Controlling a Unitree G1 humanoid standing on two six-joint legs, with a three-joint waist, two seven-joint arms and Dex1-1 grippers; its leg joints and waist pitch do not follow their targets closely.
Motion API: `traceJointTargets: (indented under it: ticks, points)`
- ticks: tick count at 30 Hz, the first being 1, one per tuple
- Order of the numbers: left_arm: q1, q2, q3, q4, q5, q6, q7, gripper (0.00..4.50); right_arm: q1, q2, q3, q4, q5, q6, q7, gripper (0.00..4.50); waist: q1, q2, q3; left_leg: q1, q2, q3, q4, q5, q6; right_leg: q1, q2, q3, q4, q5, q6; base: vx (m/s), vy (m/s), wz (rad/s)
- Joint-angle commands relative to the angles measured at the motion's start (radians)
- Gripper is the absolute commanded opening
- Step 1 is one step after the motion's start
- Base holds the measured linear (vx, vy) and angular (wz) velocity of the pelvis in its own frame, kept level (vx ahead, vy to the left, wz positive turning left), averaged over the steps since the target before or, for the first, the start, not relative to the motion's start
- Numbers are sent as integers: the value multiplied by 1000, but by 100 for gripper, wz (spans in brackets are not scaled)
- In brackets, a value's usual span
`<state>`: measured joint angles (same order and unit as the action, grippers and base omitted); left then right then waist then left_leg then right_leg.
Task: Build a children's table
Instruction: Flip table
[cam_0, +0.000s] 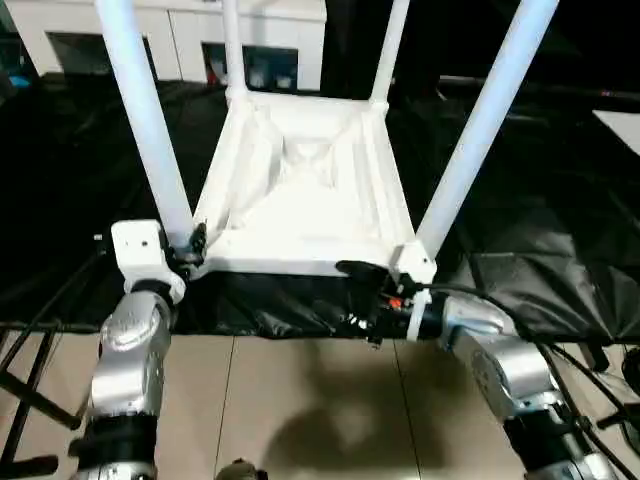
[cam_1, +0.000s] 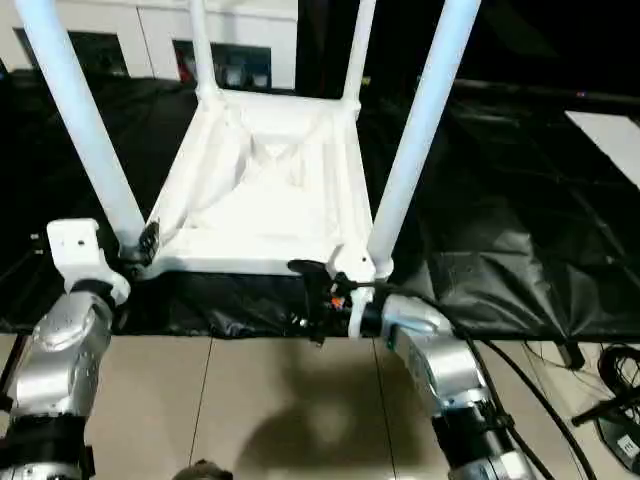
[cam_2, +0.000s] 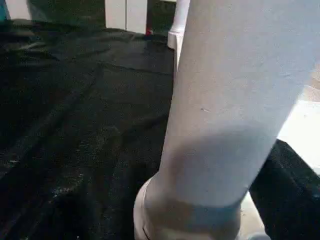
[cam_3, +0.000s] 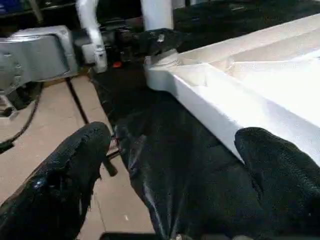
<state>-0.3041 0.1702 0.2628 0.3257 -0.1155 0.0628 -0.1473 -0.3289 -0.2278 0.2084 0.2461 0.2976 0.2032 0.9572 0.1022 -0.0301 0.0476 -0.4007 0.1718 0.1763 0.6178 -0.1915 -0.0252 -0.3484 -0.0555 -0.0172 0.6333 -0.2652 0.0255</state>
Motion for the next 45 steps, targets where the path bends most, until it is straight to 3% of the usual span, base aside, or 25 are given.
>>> traceJointTargets:
  ticks: [1,12,18,20,24,25,28,32,39,40,42,45]
  points:
    - [-22,6,5,22,-21,3,-13,362,-21,-1,18,12,-10,-20,31,450,6,11,-65,37,66,-33,-79,-70,29,19,-89,27,-44,303,-231,0,0,0]
    - [-47,7,-11,70,-40,11,-40,273,-79,37,32,126,-32,-96,63,450,9,5,-63,37,70,-31,-83,-91,26,17,-95,28,-46,244,-248,0,0,0]
    - [-52,-1,-2,80,-69,21,-52,237,-96,52,27,156,-41,-125,56,450,11,10,-63,39,70,-31,-84,-92,23,16,-92,28,-47,244,-244,0,0,0]
    - [-60,-15,13,80,-99,43,-57,231,-98,54,24,161,-42,-133,50,450,12,15,-63,39,70,-32,-85,-104,15,15,-93,29,-47,237,-242,0,0,0]
    - [-81,-53,51,68,-170,96,-43,230,-96,56,20,162,-52,-140,27,450,12,10,-61,38,69,-30,-85,-113,14,15,-94,30,-49,226,-245,0,0,0]
    - [-93,-89,79,50,-236,137,-34,230,-90,60,14,170,-64,-136,-5,450,12,10,-61,39,70,-29,-86,-116,9,14,-94,30,-48,214,-249,0,0,0]
    - [-101,-120,95,28,-293,175,-35,230,-87,64,7,187,-82,-134,-45,450,15,7,-59,38,67,-25,-84,-120,8,12,-95,32,-51,184,-266,0,0,0]
    - [-96,-171,73,-37,-343,235,-58,230,-107,89,-43,283,-110,-133,-207,450,17,8,-60,37,67,-22,-84,-103,5,11,-92,32,-51,179,-274,0,0,0]
    - [-82,-183,38,-74,-317,276,-77,218,-141,165,-142,344,-33,-143,-309,450,18,7,-66,31,67,-23,-77,-58,40,13,-91,32,-43,259,-242,0,0,0]
    - [-80,-184,36,-83,-327,284,-67,218,-161,200,-191,375,17,-153,-331,450,15,5,-68,30,66,-21,-75,-38,51,11,-90,32,-39,285,-248,0,0,0]
    - [-80,-184,37,-86,-331,289,-59,218,-176,228,-234,387,74,-151,-321,450,17,4,-65,30,68,-19,-76,-54,56,8,-89,31,-42,272,-249,0,0,0]
    - [-80,-184,38,-90,-332,294,-54,218,-199,256,-289,409,138,-144,-318,450,16,10,-64,32,71,-20,-81,-81,50,6,-90,30,-42,237,-250,0,0,0]
